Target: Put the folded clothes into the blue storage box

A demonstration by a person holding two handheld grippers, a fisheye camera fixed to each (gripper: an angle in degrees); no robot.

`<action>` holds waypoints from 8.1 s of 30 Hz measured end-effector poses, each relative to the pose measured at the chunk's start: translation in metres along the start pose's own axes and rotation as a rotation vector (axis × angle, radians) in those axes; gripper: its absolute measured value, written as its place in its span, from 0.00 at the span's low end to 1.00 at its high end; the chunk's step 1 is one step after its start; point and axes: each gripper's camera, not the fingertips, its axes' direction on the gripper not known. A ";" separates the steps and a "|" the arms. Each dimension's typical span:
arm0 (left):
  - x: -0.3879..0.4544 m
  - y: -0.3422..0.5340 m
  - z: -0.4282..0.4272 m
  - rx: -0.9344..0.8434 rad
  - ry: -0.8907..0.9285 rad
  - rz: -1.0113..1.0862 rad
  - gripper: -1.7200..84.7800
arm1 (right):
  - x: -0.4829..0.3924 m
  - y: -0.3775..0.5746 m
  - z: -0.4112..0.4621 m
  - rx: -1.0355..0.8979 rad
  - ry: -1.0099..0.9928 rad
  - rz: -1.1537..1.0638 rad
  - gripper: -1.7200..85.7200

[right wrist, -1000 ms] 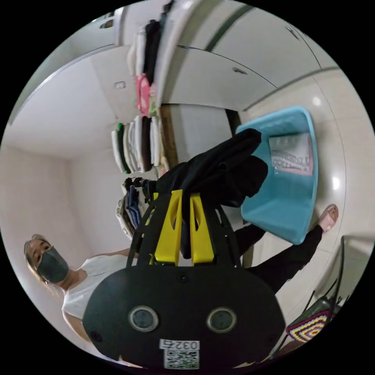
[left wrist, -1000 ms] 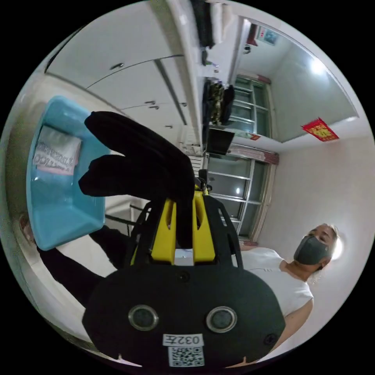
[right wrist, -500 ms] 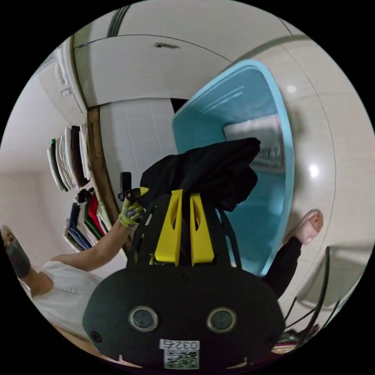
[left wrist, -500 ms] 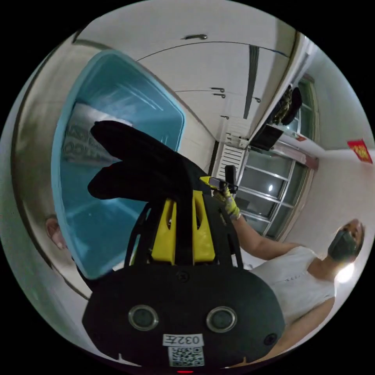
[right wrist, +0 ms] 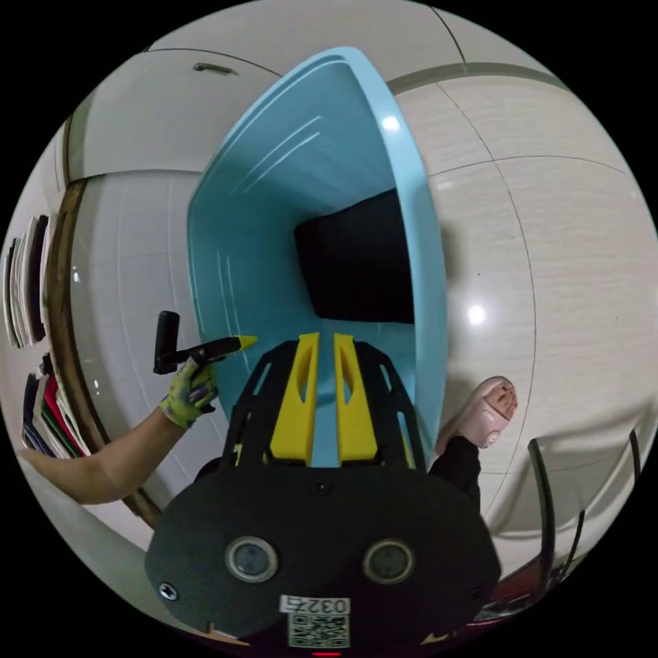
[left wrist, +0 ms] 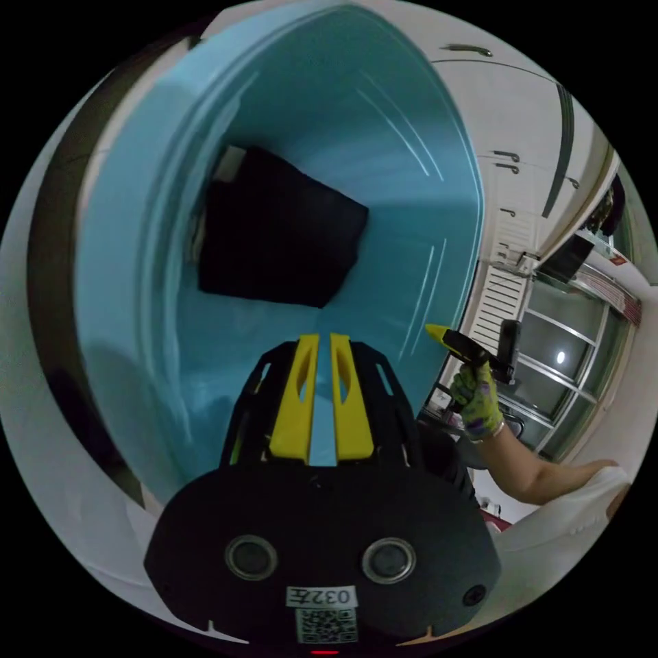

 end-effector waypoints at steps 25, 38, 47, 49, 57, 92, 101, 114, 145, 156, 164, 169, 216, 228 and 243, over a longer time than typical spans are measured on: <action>0.359 0.390 -0.285 0.566 0.120 0.488 0.01 | -0.291 0.149 -0.251 -0.040 -0.385 -0.589 0.01; 0.362 0.795 -0.466 1.515 0.115 0.069 0.10 | -0.597 0.275 -0.216 -0.571 -0.701 -1.174 0.10; 0.330 0.845 -0.486 1.423 0.463 -0.166 0.17 | -0.667 0.305 -0.177 -0.703 -0.483 -1.067 0.14; 0.328 0.848 -0.490 1.398 0.520 -0.182 0.17 | -0.669 0.305 -0.175 -0.717 -0.489 -1.032 0.15; 0.357 0.834 -0.526 1.287 0.487 -0.226 0.17 | -0.685 0.319 -0.152 -0.809 -0.440 -0.987 0.15; 0.502 0.762 -0.513 1.068 0.286 -0.168 0.13 | -0.722 0.385 -0.119 -0.827 -0.303 -1.052 0.15; 0.535 0.731 -0.510 1.006 0.260 -0.130 0.12 | -0.732 0.393 -0.114 -0.837 -0.288 -1.079 0.14; 0.538 0.761 -0.502 1.188 0.523 0.028 0.02 | -0.758 0.387 -0.153 -0.783 -0.335 -1.169 0.04; 0.471 0.752 -0.437 1.057 0.666 0.075 0.14 | -0.701 0.320 -0.111 -1.017 -0.555 -0.898 0.15; 0.431 0.754 -0.457 1.148 0.861 0.086 0.12 | -0.719 0.314 -0.108 -1.054 -0.525 -0.850 0.14; 0.407 0.757 -0.476 1.151 0.818 -0.029 0.09 | -0.739 0.322 -0.114 -1.039 -0.337 -0.980 0.10; 0.396 0.748 -0.478 1.124 0.833 -0.024 0.09 | -0.730 0.314 -0.125 -1.075 -0.341 -0.946 0.13; 0.451 0.245 -0.362 0.246 0.571 0.341 0.03 | -0.264 0.060 -0.390 -0.297 -0.540 -0.449 0.07; 0.206 -0.005 -0.153 0.028 0.465 0.060 0.03 | -0.075 -0.072 -0.150 -0.224 -0.422 -0.143 0.07; 0.092 -0.051 0.011 -0.004 -0.072 -0.017 0.06 | 0.037 -0.023 -0.033 -0.017 -0.164 0.071 0.09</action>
